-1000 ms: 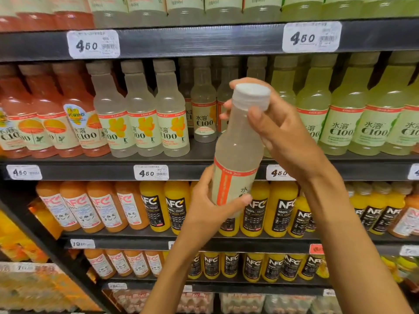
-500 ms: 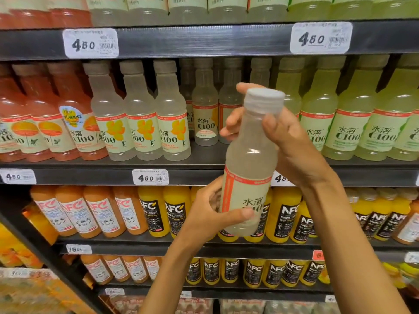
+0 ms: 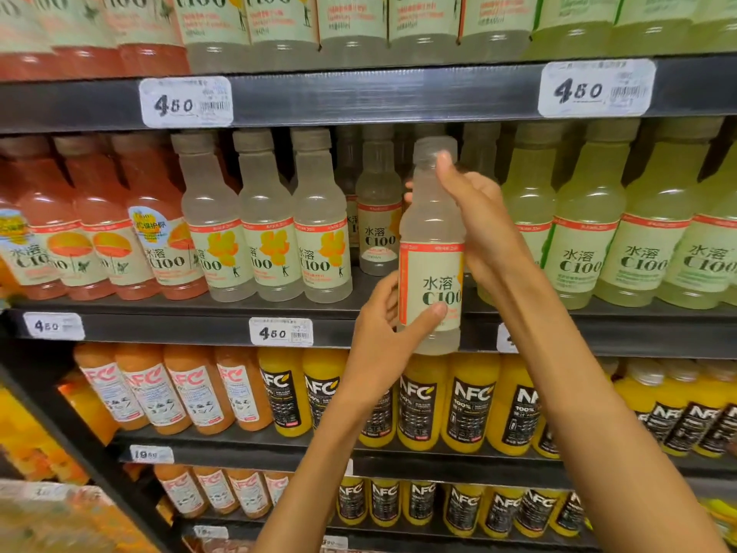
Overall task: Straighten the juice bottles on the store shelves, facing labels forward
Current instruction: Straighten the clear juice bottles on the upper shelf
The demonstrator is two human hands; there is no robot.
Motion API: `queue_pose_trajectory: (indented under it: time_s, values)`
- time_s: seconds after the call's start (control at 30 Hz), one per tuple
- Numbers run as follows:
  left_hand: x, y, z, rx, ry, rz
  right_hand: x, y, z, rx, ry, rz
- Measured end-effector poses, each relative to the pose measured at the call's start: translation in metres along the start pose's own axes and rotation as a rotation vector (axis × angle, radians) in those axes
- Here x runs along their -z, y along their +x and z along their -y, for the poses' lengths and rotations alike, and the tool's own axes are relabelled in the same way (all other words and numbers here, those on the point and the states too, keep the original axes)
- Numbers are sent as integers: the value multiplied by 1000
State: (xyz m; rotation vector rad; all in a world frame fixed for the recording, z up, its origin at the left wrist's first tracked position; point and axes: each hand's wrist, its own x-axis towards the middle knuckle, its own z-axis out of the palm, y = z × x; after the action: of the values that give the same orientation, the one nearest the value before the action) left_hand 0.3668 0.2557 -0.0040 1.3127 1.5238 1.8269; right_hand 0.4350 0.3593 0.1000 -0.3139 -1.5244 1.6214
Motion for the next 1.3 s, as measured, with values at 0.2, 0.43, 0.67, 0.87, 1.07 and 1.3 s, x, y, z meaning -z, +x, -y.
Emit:
queue_pose_trajectory:
  time_s: [0.2, 0.43, 0.67, 0.87, 1.07, 1.3]
  values:
    - [1, 23, 8, -73, 17, -84, -2, 17, 0, 68, -138, -9]
    - [3, 31, 20, -85, 115, -206, -6, 23, -15, 180, -339, -60]
    - [-8, 24, 24, -114, 245, -505, -14, 34, -32, 206, -287, -124]
    - [-4, 22, 28, -131, 478, -622, -22, 34, -39, 188, -265, -64]
    - [-1, 20, 32, -115, 550, -634, -37, 38, -48, 98, -273, -129]
    - [2, 23, 34, -93, 600, -660, -45, 38, -53, 114, -343, -193]
